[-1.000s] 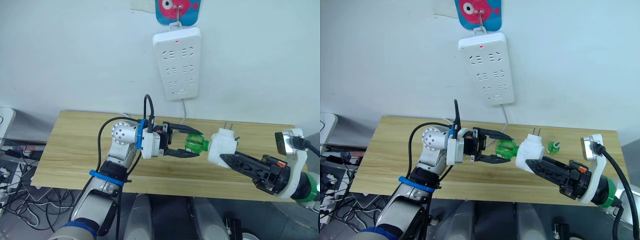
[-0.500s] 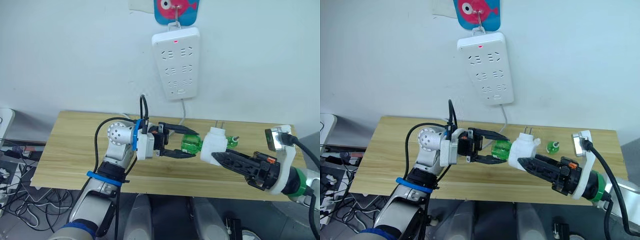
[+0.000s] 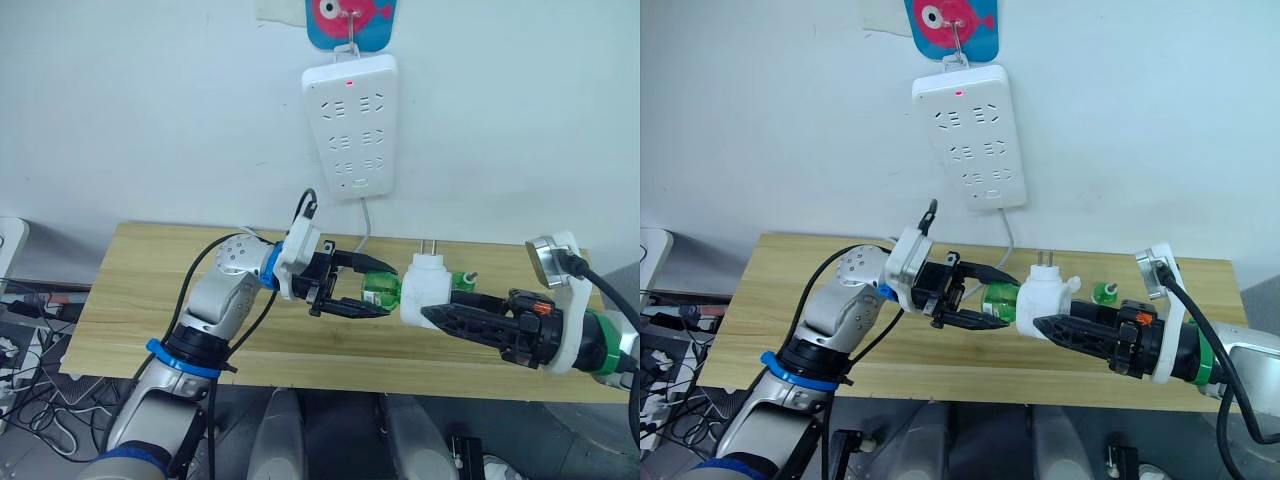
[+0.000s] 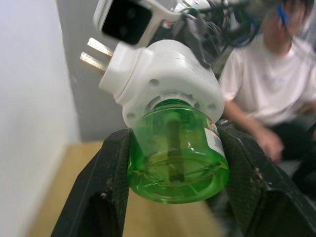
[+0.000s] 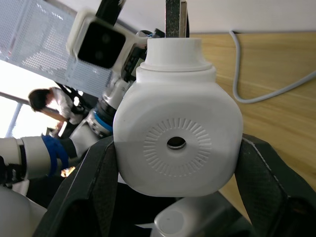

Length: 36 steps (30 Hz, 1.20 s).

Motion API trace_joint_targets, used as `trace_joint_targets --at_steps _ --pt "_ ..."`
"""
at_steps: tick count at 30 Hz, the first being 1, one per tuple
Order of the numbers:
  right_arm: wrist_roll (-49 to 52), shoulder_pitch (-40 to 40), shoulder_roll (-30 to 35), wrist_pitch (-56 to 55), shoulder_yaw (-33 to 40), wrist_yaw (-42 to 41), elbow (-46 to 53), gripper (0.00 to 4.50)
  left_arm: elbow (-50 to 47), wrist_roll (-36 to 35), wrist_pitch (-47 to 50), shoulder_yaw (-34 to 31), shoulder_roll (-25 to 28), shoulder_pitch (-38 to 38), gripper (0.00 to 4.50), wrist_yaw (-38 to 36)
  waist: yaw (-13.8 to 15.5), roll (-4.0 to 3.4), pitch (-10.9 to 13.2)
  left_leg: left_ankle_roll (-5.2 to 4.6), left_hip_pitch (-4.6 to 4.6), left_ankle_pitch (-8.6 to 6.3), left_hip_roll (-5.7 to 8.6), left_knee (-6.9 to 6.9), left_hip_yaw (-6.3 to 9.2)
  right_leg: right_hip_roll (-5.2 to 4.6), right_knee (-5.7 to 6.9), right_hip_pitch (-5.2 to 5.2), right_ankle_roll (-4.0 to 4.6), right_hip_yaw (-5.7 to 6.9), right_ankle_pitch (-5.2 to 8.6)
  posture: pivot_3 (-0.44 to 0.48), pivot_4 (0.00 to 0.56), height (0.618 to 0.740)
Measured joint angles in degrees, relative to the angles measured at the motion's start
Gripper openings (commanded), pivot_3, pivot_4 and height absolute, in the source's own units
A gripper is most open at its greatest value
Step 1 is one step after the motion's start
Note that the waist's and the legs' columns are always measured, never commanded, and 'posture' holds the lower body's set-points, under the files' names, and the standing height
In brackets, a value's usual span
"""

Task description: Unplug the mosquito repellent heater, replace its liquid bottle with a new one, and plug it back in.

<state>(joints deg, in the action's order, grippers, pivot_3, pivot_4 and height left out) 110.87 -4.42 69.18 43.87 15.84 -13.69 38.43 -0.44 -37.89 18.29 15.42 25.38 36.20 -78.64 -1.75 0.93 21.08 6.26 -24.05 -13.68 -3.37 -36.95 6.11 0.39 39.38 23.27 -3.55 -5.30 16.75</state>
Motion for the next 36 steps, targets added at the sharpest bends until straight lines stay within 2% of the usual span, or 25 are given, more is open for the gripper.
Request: trace_joint_targets --at_steps 3,4,7,12,14,18,25,34,36 --pt "-0.8 0.6 -0.2 1.3 0.8 -0.6 -1.0 2.98 -1.1 -8.1 24.5 -0.2 2.1 4.7 2.25 5.3 0.0 0.01 0.0 0.0 -0.01 0.0 0.02 -0.02 0.02 0.0 0.02 0.01 -0.01 0.02 0.01 0.031 0.358 0.74" --pt "-0.8 0.7 -0.2 1.5 0.9 -0.8 -1.1 2.98 -1.1 -9.4 28.0 -0.5 2.3 5.4 2.25 6.0 0.0 0.01 0.0 -0.01 0.0 0.0 0.02 -0.01 0.01 0.0 0.01 0.01 -0.01 0.01 0.01 0.031 0.358 0.74" --pt "-0.6 1.3 -0.4 2.7 0.9 -2.5 -1.1 2.98 1.8 -18.3 49.8 -3.1 2.5 8.9 2.25 9.3 0.0 0.0 0.0 -0.01 0.0 -0.01 0.02 0.0 0.01 0.0 0.02 0.03 -0.01 0.03 0.01 0.017 0.356 0.74" --pt "-0.4 1.5 -1.1 1.8 0.3 -6.5 0.6 2.98 8.2 -26.2 68.2 -6.1 1.5 11.1 2.25 9.2 -0.1 0.0 0.0 -0.01 0.01 0.0 0.03 -0.02 0.01 0.01 0.1 0.06 0.0 0.04 0.02 -0.001 0.353 0.74" --pt "-0.4 1.6 -1.0 0.6 0.0 -6.7 1.2 2.98 11.5 -28.7 72.5 -6.5 1.2 12.5 2.25 10.2 -0.1 0.0 0.0 -0.01 0.01 0.0 0.04 -0.03 0.0 0.01 0.09 0.06 -0.01 0.02 0.02 -0.002 0.35 0.74" --pt "-0.4 2.3 -1.1 -2.0 -1.6 -6.5 2.3 2.98 16.8 -37.6 73.9 -2.5 3.9 13.9 2.25 12.5 -0.1 0.0 0.0 0.0 0.0 0.0 0.03 -0.01 0.0 0.0 0.09 0.07 0.0 0.01 0.02 -0.009 0.348 0.74" --pt "-0.4 -0.1 -0.6 -7.1 -3.9 -8.8 6.1 2.98 16.6 -51.5 74.0 5.4 10.4 14.0 2.25 15.0 -0.1 0.0 0.0 0.01 -0.01 0.0 0.06 -0.02 -0.01 -0.02 0.11 0.1 0.0 -0.01 0.02 -0.015 0.335 0.74" --pt "-0.3 -2.1 4.8 -9.9 -3.8 -11.7 6.9 2.98 16.5 -57.0 74.0 8.1 11.6 14.2 2.25 18.5 -0.1 0.0 0.0 0.0 -0.01 0.0 0.07 -0.03 0.0 -0.02 0.12 0.1 0.01 -0.01 0.02 -0.003 0.335 0.74" --pt "-0.3 -2.8 5.0 -9.8 -3.6 -12.1 6.9 2.98 16.2 -57.0 74.0 8.1 11.6 14.2 2.97 19.1 -0.1 0.0 0.0 0.0 -0.01 0.0 0.08 -0.03 0.0 -0.02 0.11 0.1 0.01 -0.02 0.02 0.003 0.337 0.74"
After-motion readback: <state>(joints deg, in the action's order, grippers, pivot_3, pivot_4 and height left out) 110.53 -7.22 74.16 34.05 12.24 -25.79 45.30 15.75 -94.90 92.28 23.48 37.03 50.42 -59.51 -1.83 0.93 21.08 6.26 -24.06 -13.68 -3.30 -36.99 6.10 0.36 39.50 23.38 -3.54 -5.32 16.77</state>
